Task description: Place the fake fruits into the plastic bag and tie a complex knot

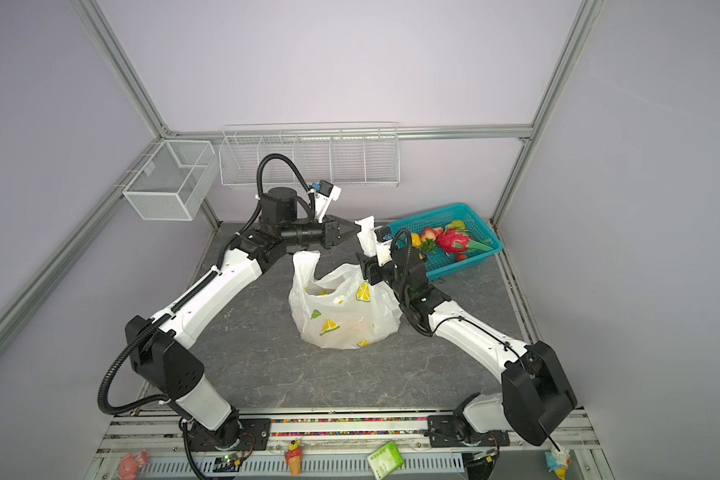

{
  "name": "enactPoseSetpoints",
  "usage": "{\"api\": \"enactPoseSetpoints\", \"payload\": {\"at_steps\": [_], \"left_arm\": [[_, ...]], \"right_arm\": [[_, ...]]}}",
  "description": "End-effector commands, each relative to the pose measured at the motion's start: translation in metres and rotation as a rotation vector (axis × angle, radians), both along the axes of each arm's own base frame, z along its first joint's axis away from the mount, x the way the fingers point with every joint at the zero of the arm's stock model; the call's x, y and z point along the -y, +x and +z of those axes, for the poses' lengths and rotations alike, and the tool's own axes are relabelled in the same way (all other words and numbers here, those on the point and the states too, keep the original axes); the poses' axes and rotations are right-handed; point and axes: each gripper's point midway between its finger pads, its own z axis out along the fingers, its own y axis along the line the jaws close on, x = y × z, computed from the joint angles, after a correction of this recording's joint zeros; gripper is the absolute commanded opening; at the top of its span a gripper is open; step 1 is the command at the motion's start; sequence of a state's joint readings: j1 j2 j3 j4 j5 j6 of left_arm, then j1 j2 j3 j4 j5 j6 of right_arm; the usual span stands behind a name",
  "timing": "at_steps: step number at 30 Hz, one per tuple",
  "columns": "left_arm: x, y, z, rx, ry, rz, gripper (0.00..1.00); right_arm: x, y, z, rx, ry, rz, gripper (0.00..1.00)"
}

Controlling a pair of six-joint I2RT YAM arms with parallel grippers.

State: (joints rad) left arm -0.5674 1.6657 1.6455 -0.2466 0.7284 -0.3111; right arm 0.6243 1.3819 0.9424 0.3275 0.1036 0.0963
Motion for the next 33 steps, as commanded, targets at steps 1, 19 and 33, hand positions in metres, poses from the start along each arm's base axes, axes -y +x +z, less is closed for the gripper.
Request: {"api": "enactPoseSetpoints", "payload": {"at_steps": [1,19,33], "left_arm": [[-0.014,-0.001,0.038,0.013,-0.103,0.063,0.0],[-0.047,0.015,0.039,0.042,-0.089,0.196,0.0],[-0.032,0.001,0.027,0.271,-0.041,0.042,0.72]], "right_arm": [[0.011,0.011,-0.001,0.01,-0.026,-0.102,0.64],[-0.005,0.003,-0.039,-0.045,-0.028,-0.008,0.28],[-0.012,-0.004,-0.023,-0.025,0.007,0.047,0.2]]}}
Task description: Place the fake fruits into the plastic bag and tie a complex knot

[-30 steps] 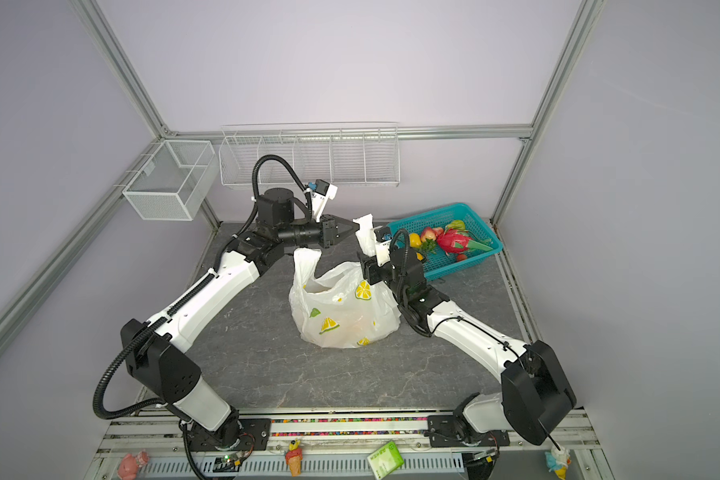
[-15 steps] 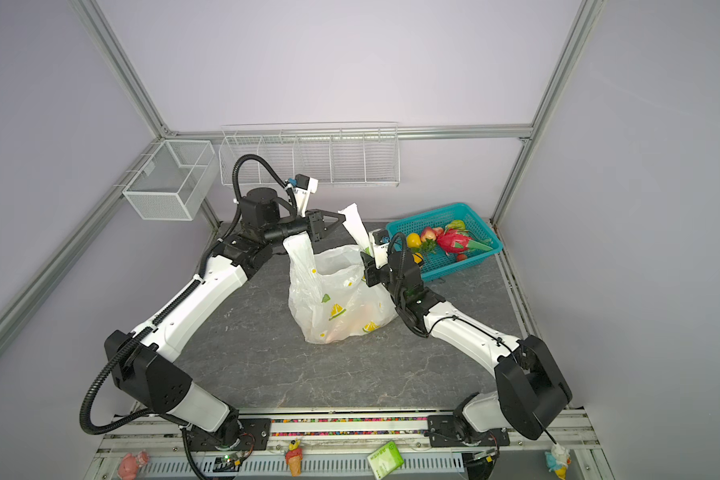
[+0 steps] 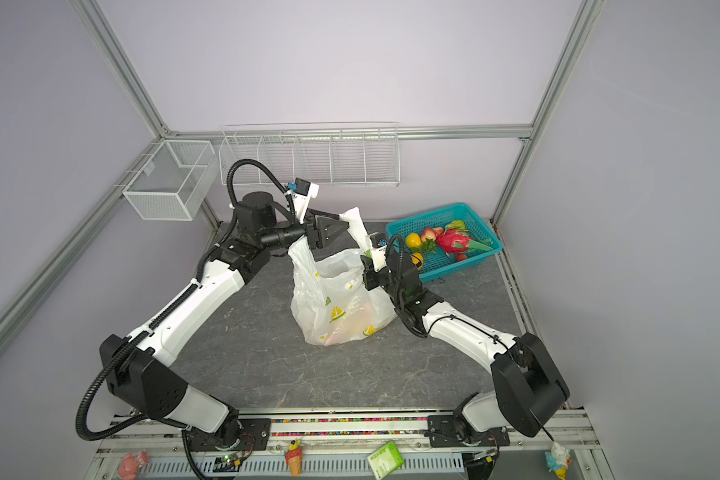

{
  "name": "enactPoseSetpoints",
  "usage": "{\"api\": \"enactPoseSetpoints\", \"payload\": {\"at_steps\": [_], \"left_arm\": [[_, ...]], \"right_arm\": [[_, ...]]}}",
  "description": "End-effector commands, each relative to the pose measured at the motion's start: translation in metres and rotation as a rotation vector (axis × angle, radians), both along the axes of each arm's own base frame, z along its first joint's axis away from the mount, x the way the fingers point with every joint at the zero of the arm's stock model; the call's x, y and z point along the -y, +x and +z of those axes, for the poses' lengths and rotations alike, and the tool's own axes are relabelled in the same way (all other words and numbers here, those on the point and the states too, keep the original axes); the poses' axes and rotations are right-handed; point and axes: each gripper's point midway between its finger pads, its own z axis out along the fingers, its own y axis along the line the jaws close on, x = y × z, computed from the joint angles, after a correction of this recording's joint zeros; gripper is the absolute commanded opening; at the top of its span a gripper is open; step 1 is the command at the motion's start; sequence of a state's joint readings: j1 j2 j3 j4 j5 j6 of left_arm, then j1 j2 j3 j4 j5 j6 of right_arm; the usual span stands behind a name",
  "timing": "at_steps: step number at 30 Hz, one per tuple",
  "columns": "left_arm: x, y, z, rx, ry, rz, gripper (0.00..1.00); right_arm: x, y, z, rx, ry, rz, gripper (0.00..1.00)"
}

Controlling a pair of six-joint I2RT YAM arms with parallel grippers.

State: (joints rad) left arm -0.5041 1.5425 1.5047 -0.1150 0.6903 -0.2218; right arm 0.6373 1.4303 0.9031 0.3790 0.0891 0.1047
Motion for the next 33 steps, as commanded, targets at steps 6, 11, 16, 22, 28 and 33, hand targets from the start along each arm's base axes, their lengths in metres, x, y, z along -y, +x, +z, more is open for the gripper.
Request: {"api": "enactPoseSetpoints", "payload": {"at_steps": [6,11,16,22,28,33], "left_arm": [[0.024,0.009,0.008,0.084,0.023,-0.069,0.8],[0.035,0.008,0.004,0.069,0.03,-0.105,0.46],[0.033,0.006,0.007,0.043,0.006,-0.096,0.0],[0.031,-0.003,0.013,0.011,-0.06,-0.109,0.0],[0.031,-0.006,0.012,-0.012,-0.067,-0.114,0.0],[0.03,-0.008,0.017,-0.015,-0.076,-0.114,0.0]], "right_arm": [[-0.005,-0.007,0.008,0.01,0.031,0.044,0.2],[-0.001,-0.009,0.011,0.014,0.022,0.035,0.22],[0.018,-0.009,0.024,0.051,-0.002,-0.041,0.57],[0.01,-0.011,0.038,0.098,0.058,-0.013,0.86],[0.011,0.018,0.057,0.114,0.121,-0.142,0.94],[0.011,0.041,0.043,0.119,0.101,-0.231,0.93]]}}
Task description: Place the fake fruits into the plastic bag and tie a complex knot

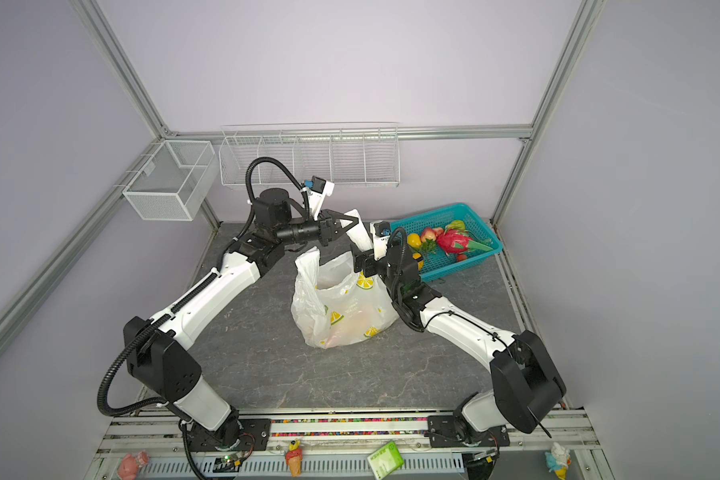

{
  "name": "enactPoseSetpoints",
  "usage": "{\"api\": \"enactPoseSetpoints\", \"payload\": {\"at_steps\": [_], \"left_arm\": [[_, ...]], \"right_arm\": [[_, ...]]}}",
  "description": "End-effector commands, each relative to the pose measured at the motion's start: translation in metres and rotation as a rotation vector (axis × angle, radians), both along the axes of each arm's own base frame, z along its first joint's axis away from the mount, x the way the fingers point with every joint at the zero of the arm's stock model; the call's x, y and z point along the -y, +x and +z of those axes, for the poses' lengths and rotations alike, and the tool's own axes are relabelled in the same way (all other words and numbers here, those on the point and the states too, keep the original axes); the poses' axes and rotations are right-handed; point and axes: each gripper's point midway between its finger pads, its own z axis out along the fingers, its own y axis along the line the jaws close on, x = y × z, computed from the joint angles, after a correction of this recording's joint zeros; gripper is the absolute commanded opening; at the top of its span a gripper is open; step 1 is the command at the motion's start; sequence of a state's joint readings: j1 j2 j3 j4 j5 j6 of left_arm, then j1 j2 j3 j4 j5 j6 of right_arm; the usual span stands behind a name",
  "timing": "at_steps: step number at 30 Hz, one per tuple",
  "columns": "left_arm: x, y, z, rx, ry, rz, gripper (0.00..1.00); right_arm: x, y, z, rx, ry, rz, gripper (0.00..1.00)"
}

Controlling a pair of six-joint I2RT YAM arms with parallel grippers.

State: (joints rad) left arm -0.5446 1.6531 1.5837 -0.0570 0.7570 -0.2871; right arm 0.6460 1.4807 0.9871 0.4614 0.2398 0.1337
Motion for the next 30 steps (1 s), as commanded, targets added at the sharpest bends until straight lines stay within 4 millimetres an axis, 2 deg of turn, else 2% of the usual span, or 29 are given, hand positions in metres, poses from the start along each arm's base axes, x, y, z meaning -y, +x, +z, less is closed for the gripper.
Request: {"api": "enactPoseSetpoints", "payload": {"at_steps": [1,5,10,13,19,23,26,27,30], "left_arm": [[-0.005,-0.011,0.022,0.029,-0.042,-0.013,0.0],[-0.008,-0.013,0.029,0.031,-0.053,-0.003,0.0],[-0.018,-0.005,0.033,0.025,-0.049,0.06,0.0],[-0.024,0.001,0.029,0.027,-0.031,0.089,0.0],[-0.027,0.009,0.026,0.011,-0.034,0.114,0.0],[-0.024,0.009,0.021,0.008,-0.021,0.102,0.0],[-0.02,0.004,0.02,0.017,-0.015,0.05,0.0],[-0.019,0.002,0.018,0.017,-0.007,0.032,0.0],[-0.018,-0.002,0.015,0.033,0.013,0.009,0.0]], "right_arm": [[0.007,0.018,-0.003,0.016,0.014,-0.11,0.92],[0.012,0.02,-0.039,-0.032,-0.06,-0.144,0.8],[0.016,-0.001,-0.07,-0.072,-0.112,-0.076,0.6],[0.017,-0.013,-0.077,-0.094,-0.123,-0.04,0.49],[0.02,-0.02,-0.095,-0.139,-0.142,-0.033,0.4],[0.014,-0.023,-0.085,-0.127,-0.119,0.008,0.34],[0.005,-0.028,-0.071,-0.115,-0.121,0.072,0.38],[0.002,-0.031,-0.067,-0.117,-0.133,0.101,0.46],[-0.002,-0.04,-0.055,-0.119,-0.16,0.205,0.78]]}}
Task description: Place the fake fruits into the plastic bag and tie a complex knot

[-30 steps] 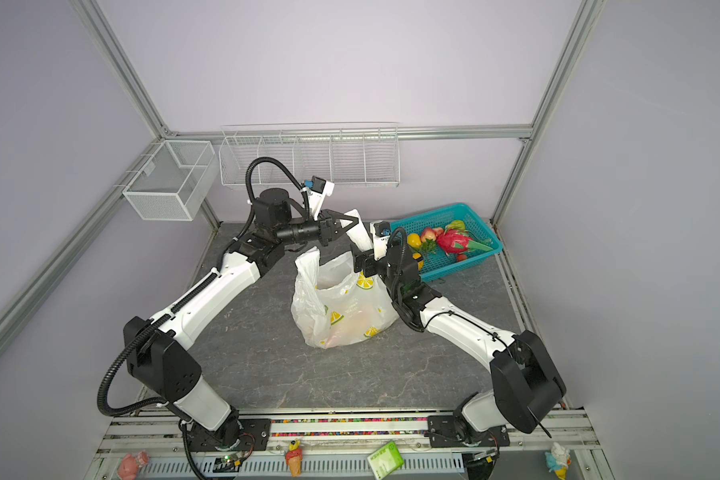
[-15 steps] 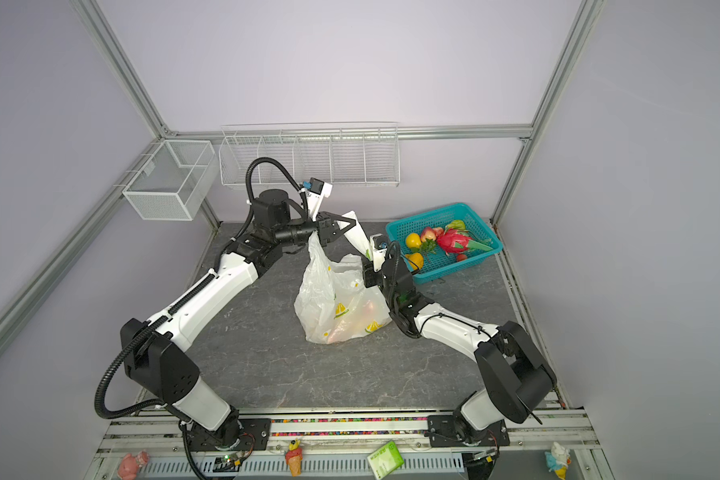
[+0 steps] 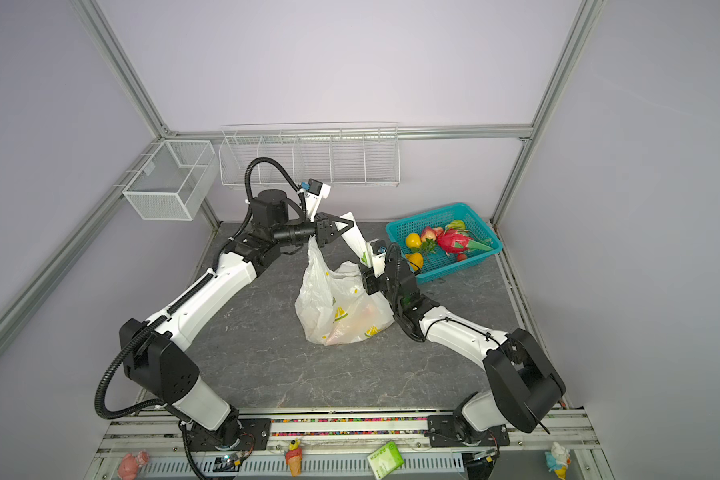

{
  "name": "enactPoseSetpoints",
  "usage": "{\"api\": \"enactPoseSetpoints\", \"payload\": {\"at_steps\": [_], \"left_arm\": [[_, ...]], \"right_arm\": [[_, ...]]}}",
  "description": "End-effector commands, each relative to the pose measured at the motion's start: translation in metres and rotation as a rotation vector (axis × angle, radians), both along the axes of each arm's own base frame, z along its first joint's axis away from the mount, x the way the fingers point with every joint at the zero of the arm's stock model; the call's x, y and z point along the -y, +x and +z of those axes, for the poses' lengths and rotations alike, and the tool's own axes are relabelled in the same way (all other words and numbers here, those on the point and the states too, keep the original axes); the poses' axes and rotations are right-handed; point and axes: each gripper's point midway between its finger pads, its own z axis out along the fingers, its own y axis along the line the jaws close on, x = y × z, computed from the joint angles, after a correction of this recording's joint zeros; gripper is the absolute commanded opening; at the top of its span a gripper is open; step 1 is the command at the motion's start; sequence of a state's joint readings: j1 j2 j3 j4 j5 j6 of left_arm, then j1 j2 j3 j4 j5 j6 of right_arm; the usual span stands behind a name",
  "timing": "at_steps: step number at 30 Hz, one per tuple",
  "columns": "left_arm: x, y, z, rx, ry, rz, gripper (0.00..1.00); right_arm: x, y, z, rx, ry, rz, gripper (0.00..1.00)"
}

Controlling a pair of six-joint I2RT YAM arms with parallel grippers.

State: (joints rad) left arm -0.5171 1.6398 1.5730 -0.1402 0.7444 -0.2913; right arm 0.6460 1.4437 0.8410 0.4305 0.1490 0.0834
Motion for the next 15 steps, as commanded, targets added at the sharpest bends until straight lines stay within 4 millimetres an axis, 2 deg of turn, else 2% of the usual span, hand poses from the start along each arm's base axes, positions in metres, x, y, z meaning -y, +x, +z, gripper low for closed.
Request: {"api": "enactPoseSetpoints", "payload": {"at_steps": [1,3,7,15], "left_arm": [[-0.004,-0.009,0.029,0.107,-0.025,-0.04,0.0],[-0.004,-0.011,0.029,0.108,-0.024,-0.049,0.0],[-0.003,-0.012,0.031,0.109,-0.027,-0.058,0.0],[-0.003,-0.014,0.032,0.104,-0.032,-0.067,0.0]], "right_arm": [[-0.005,-0.017,0.012,-0.027,-0.047,0.154,0.85],[-0.007,-0.026,0.028,-0.017,-0.045,0.237,0.98],[-0.01,-0.047,0.049,-0.026,-0.057,0.41,0.89],[-0.004,-0.059,0.077,-0.04,-0.028,0.639,0.89]]}}
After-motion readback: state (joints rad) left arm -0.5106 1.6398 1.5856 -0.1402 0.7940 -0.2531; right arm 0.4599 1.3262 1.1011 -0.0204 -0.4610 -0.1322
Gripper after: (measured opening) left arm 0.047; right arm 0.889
